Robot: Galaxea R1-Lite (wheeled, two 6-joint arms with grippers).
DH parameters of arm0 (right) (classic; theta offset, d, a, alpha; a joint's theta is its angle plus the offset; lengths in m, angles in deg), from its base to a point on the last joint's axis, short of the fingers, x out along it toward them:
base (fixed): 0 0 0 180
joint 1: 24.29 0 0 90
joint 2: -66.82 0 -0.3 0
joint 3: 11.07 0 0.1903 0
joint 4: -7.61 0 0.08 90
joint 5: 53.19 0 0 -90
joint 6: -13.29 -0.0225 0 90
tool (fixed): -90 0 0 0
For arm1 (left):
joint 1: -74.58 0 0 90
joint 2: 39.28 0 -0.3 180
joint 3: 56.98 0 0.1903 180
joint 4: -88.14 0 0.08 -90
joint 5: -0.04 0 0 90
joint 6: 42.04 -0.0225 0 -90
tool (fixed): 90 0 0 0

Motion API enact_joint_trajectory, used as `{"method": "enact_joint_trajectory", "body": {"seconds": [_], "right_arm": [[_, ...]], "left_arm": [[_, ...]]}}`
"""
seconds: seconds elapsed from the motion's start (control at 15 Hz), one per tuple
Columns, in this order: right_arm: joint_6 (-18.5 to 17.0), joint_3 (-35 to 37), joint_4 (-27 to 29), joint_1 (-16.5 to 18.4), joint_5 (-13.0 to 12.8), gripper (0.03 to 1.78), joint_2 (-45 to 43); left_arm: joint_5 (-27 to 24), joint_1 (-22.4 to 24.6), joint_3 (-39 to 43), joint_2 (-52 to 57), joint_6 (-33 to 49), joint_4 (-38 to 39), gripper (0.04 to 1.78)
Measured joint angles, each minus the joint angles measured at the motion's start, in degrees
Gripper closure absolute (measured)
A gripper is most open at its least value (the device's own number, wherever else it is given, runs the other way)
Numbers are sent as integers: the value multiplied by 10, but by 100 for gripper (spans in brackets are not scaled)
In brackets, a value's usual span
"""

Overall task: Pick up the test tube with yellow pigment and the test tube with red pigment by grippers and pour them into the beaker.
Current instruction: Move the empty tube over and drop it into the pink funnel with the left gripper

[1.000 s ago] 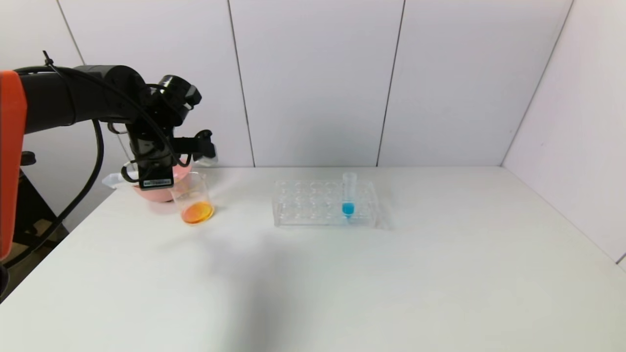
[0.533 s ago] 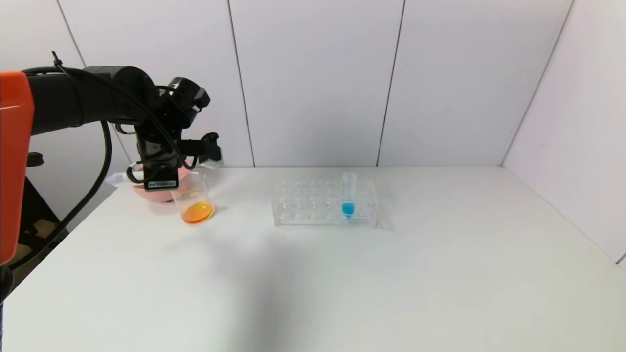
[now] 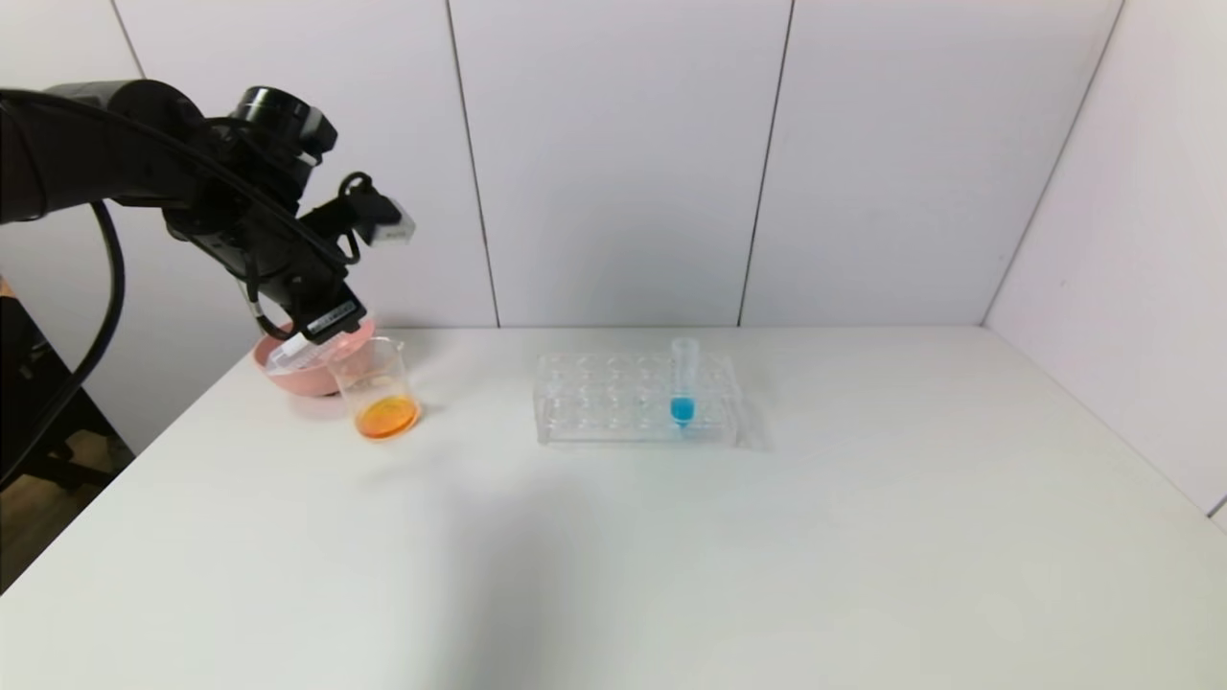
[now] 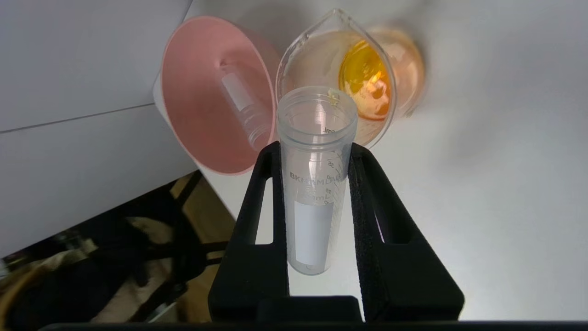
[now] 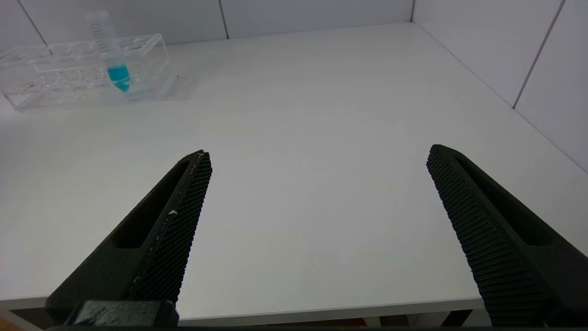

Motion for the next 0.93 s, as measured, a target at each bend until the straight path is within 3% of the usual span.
{"method": "enact_joint_trajectory", "body": {"seconds": [0.2,0.47,0.67,0.93], "right_arm": [[0,0,0,0,0,10,0],[0,0,0,0,0,10,0],[0,0,0,0,0,10,0],[0,0,0,0,0,10,0]], "left_arm": [[-83,28,41,49,167,54,139],[-116,58,234,150,319,220,139],[-108,72,447,242,371,394,139],[-95,94,688,327,450,692,139]]}}
